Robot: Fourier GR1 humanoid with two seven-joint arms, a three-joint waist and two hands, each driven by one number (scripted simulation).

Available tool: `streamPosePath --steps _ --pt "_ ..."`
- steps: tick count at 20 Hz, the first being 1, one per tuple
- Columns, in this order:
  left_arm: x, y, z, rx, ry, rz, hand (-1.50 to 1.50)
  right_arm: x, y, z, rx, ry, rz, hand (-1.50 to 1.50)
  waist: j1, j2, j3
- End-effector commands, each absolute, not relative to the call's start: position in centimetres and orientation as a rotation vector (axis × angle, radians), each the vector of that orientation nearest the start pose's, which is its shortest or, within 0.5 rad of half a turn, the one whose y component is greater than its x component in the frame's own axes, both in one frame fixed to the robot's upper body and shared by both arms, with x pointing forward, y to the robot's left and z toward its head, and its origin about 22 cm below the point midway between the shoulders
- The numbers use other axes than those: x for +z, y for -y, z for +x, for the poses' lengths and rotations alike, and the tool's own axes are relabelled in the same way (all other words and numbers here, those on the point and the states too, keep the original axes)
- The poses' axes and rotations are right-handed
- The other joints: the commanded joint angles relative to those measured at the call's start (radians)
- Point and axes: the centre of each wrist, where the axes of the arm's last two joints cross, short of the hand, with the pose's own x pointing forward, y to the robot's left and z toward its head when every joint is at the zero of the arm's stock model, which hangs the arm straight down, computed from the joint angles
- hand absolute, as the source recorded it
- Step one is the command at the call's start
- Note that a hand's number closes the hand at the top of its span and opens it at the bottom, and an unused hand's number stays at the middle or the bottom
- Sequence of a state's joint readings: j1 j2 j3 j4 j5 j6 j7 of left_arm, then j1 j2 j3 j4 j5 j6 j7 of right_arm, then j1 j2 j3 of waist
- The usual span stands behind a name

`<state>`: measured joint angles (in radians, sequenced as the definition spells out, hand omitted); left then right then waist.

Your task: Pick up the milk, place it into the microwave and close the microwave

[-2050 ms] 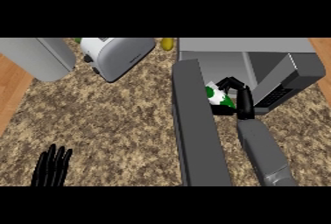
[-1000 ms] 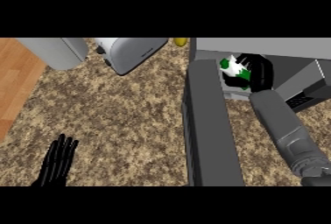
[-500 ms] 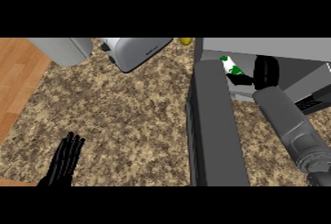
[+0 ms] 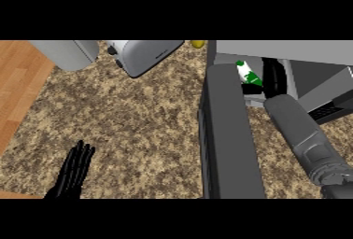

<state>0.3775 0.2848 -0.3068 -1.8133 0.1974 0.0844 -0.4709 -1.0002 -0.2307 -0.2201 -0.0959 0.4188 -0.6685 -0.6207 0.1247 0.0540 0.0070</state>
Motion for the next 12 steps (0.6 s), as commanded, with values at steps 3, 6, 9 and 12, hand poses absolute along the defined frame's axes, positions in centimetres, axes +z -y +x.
streamPosePath --steps 3,6,9,12 --pt "-0.5 -22.6 14.5 -0.070 1.881 -0.123 -1.50 -2.0 23.8 40.8 0.374 1.810 -0.735 -1.50 -0.031 -0.010 0.000" --pt "-1.5 -23.5 13.5 -0.081 1.865 -0.150 -1.50 -1.6 24.7 40.9 0.329 1.804 -0.707 -1.50 -0.020 -0.011 -0.001" --pt "-1.7 -22.8 14.6 -0.108 1.870 -0.165 -1.50 -2.5 23.2 40.6 0.289 1.827 -0.652 -1.50 -0.038 -0.015 -0.002" --pt "-1.0 -21.3 14.7 -0.114 1.867 -0.155 -1.50 -2.9 24.6 40.1 0.251 1.803 -0.610 -1.50 -0.045 -0.019 -0.002"
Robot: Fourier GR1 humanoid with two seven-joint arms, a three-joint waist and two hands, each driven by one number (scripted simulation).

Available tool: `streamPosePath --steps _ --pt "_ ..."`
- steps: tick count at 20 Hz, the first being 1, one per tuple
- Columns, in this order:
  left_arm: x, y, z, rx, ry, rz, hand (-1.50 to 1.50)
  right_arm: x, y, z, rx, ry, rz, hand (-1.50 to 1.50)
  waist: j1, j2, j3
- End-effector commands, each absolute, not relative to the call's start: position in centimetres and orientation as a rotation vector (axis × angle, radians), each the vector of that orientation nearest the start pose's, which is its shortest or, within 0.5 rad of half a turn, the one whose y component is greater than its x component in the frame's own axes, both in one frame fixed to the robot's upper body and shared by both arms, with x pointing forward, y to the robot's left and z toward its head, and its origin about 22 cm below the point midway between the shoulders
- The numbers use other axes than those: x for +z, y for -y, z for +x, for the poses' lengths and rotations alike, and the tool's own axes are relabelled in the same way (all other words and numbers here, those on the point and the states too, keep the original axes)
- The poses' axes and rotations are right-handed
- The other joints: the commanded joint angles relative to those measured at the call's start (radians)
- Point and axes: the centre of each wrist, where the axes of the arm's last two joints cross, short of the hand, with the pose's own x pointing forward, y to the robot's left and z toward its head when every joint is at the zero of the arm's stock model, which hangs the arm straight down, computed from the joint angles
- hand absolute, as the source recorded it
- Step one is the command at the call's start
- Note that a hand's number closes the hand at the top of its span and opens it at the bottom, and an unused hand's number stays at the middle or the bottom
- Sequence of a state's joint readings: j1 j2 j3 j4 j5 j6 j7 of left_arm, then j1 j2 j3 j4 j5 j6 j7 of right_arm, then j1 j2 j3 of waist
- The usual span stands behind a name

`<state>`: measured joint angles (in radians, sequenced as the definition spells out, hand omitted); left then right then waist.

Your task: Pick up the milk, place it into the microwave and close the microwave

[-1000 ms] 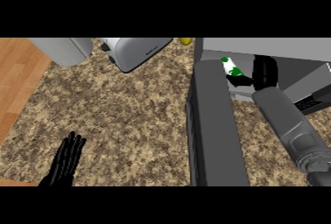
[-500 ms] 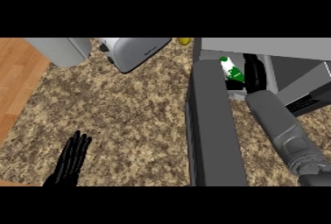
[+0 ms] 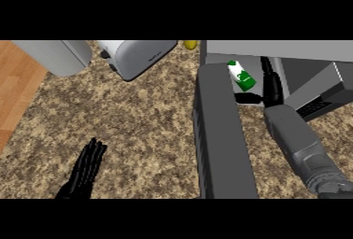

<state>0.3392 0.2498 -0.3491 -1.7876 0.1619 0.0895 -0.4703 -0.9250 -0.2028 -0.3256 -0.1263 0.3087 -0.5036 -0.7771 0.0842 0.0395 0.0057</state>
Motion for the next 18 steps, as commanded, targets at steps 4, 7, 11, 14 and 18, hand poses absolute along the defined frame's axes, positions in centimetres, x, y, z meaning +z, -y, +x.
streamPosePath --steps 4,7,11,14,18 --pt "-1.3 -21.6 15.1 -0.112 1.875 -0.157 -1.50 -6.1 26.2 37.4 0.204 1.810 -0.555 -1.50 -0.023 -0.011 -0.001" --pt "-0.2 -20.0 15.8 -0.117 1.873 -0.164 -1.50 -6.7 24.9 37.2 0.172 1.817 -0.491 -1.50 -0.032 -0.016 -0.001" --pt "-0.3 -19.6 15.0 -0.121 1.866 -0.173 -1.50 -8.6 27.6 35.0 0.146 1.817 -0.338 -1.50 -0.034 -0.018 -0.001" --pt "-0.5 -20.0 13.9 -0.142 1.861 -0.171 -1.50 -11.1 26.8 32.5 0.137 1.807 -0.290 -1.50 -0.040 -0.024 -0.002" --pt "-1.5 -18.2 16.4 -0.152 1.863 -0.162 -1.50 -13.2 26.4 30.2 0.131 1.799 -0.250 -1.50 -0.070 -0.032 -0.004"
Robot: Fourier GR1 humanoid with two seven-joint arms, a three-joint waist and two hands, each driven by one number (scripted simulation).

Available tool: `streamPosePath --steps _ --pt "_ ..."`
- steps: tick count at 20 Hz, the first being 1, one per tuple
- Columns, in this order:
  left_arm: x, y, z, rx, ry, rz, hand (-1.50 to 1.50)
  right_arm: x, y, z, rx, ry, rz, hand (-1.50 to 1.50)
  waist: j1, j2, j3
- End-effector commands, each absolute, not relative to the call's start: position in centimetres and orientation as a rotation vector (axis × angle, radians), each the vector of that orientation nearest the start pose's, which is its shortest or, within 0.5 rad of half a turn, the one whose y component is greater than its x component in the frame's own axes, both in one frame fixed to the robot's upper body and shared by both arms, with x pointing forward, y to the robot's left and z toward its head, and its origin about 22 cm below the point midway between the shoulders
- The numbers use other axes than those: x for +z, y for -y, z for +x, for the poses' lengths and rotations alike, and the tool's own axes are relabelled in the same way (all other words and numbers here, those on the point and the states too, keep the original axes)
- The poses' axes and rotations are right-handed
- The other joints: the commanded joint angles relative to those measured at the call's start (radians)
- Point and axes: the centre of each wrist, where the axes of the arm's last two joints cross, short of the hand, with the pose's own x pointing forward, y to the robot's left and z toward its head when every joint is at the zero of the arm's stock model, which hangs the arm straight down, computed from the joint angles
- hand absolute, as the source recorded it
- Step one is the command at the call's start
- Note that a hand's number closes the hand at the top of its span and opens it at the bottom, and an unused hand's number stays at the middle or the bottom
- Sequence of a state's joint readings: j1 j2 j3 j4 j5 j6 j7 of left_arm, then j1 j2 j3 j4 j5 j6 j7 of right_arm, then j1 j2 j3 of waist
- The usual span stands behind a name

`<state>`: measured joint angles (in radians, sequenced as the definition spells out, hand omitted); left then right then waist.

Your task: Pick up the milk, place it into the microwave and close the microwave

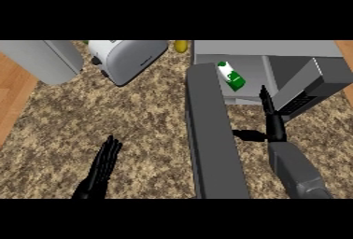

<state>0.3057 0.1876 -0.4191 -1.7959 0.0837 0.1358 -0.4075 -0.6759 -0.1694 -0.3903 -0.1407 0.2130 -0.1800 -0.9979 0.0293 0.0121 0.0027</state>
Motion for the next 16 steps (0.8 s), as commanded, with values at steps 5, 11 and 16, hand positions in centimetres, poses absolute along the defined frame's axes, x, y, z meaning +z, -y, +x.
streamPosePath --steps 5,11,16 --pt "-1.0 -18.7 16.6 -0.131 1.845 -0.217 -1.50 -13.1 28.8 29.6 0.001 1.811 -0.058 -1.50 -0.024 -0.009 -0.002" --pt "-0.6 -17.8 15.7 -0.258 1.762 -0.277 1.50 -15.4 28.5 26.2 -0.077 1.840 0.050 -1.50 -0.043 -0.018 -0.003" --pt "-2.4 -19.5 16.5 -0.339 1.750 -0.201 1.50 -14.9 31.5 24.6 -0.082 1.880 0.081 -1.50 -0.054 -0.021 -0.005"
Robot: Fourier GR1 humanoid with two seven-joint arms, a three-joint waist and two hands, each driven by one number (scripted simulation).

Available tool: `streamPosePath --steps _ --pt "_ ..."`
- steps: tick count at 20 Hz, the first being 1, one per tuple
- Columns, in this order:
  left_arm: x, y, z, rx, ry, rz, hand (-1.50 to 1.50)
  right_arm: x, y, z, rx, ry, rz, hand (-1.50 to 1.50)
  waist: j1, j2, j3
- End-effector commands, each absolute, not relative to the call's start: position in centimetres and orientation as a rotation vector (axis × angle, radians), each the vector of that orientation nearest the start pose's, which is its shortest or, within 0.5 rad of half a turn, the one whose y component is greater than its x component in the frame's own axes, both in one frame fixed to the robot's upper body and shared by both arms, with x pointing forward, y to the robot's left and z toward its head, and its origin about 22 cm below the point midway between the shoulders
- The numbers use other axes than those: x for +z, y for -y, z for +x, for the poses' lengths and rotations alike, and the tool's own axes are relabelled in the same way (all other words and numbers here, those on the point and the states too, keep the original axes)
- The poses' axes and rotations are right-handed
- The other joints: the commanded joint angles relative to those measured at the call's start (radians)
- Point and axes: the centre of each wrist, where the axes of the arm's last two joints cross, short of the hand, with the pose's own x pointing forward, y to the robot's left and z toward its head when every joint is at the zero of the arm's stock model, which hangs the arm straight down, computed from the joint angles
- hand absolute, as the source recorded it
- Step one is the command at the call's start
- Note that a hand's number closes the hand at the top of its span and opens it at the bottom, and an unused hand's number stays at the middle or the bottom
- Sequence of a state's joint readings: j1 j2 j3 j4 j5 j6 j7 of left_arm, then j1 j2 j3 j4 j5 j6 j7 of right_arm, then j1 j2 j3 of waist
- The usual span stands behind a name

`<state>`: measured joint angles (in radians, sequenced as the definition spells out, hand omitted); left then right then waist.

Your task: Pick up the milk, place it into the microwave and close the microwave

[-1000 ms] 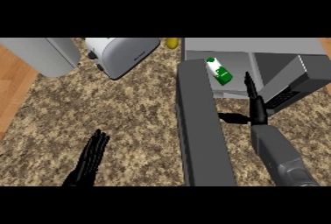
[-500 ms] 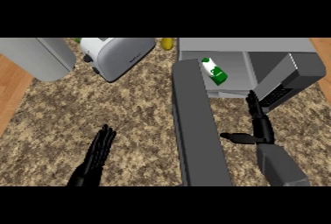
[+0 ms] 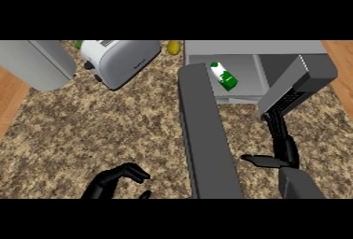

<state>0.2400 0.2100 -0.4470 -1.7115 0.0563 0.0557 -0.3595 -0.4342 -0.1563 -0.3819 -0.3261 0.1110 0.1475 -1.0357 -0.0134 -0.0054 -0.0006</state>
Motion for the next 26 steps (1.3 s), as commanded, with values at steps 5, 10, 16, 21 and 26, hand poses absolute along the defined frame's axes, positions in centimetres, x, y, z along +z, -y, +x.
streamPosePath --steps 5,10,16,21,26 --pt "-2.5 -18.4 18.5 -0.540 1.689 -0.220 1.50 -13.7 33.1 24.2 -0.057 1.892 0.076 -1.50 -0.022 -0.003 -0.002" --pt "-3.2 -14.6 18.8 -0.723 1.644 -0.243 1.50 -12.3 33.9 23.2 -0.032 1.904 0.082 -1.50 -0.029 -0.005 -0.003" --pt "-4.0 -9.0 19.9 -0.746 1.607 -0.350 1.50 -10.3 36.1 19.2 -0.070 1.916 0.078 -1.50 -0.018 0.000 -0.002" --pt "-6.4 -6.1 19.3 -0.797 1.604 -0.365 1.50 -7.1 37.4 17.1 -0.045 1.968 0.124 -1.50 -0.028 0.003 -0.002" --pt "-6.3 -4.0 21.8 -0.821 1.606 -0.365 1.50 -4.2 36.3 17.3 0.001 1.999 0.201 -1.50 -0.055 0.011 -0.004"
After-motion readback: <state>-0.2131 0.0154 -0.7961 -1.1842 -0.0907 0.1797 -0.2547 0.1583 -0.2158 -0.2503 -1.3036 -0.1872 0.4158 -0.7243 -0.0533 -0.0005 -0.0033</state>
